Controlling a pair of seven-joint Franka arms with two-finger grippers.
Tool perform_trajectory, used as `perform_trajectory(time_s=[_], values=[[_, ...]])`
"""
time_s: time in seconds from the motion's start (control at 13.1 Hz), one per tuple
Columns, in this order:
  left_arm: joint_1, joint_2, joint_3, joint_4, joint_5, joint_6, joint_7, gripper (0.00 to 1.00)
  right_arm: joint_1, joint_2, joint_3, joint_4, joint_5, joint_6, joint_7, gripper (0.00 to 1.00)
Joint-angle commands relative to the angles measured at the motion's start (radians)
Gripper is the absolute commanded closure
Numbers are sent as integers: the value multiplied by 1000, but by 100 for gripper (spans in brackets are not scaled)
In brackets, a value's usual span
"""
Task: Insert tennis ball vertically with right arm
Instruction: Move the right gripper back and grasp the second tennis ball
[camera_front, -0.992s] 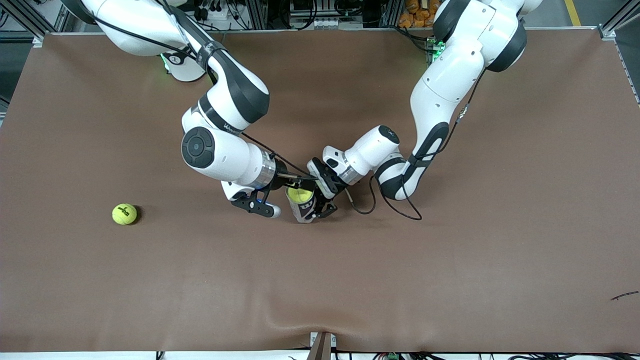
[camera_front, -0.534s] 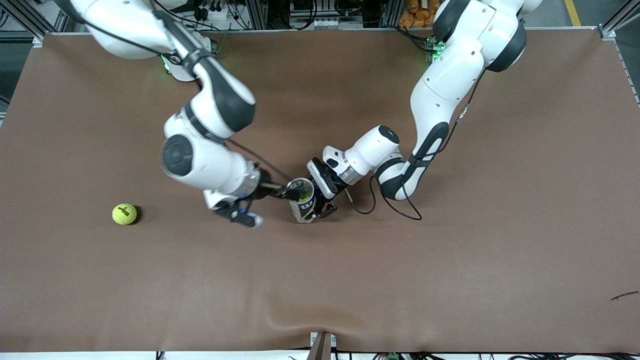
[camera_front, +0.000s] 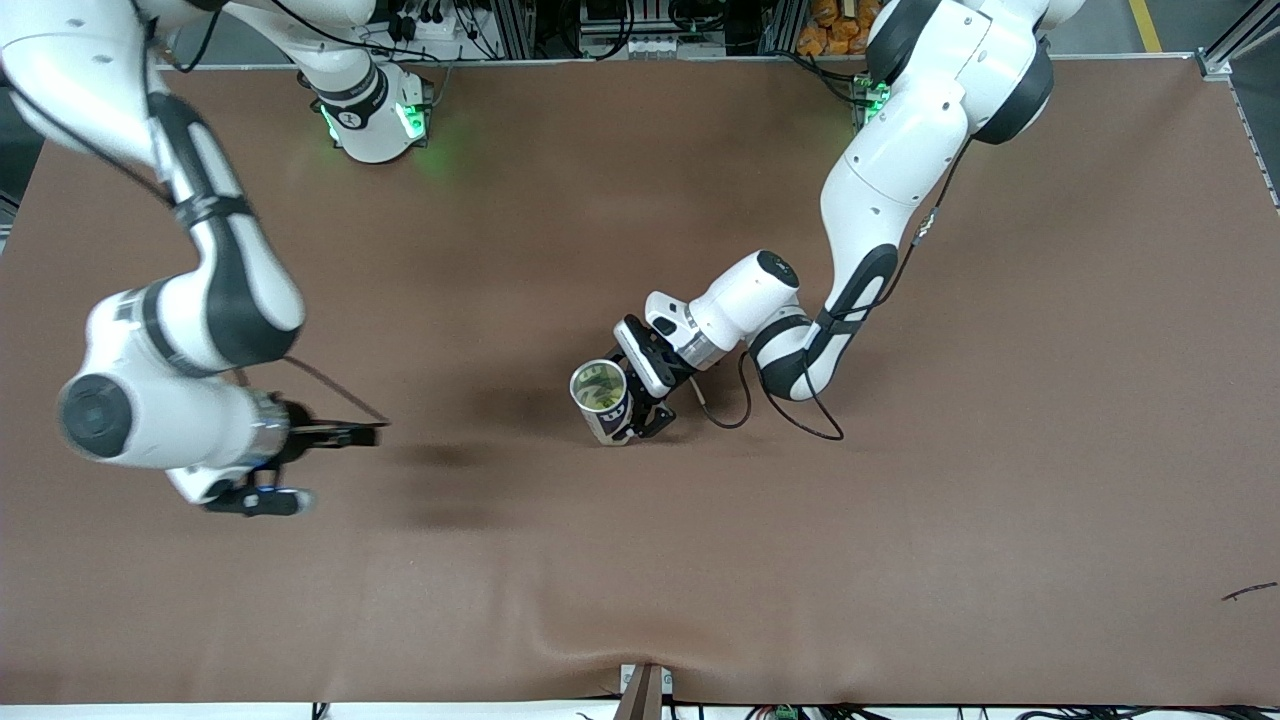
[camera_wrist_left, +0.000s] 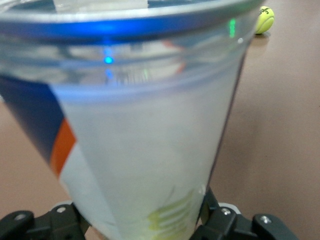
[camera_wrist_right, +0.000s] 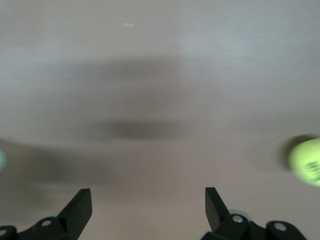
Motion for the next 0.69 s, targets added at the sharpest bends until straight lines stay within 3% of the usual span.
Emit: perform_trajectory(time_s=[0.0,0.15,0.61], values=[[2,3,-1,11,22,11,-12,14,-66,42,-29,-10,-137,10,-162,0],[3,1,-1,11,22,11,-12,15,-92,73,-56,-13,-208,79,-218,0],[2,4,-1,11,22,11,-12,15,-178,144,-69,-85,-210,90,-279,0]])
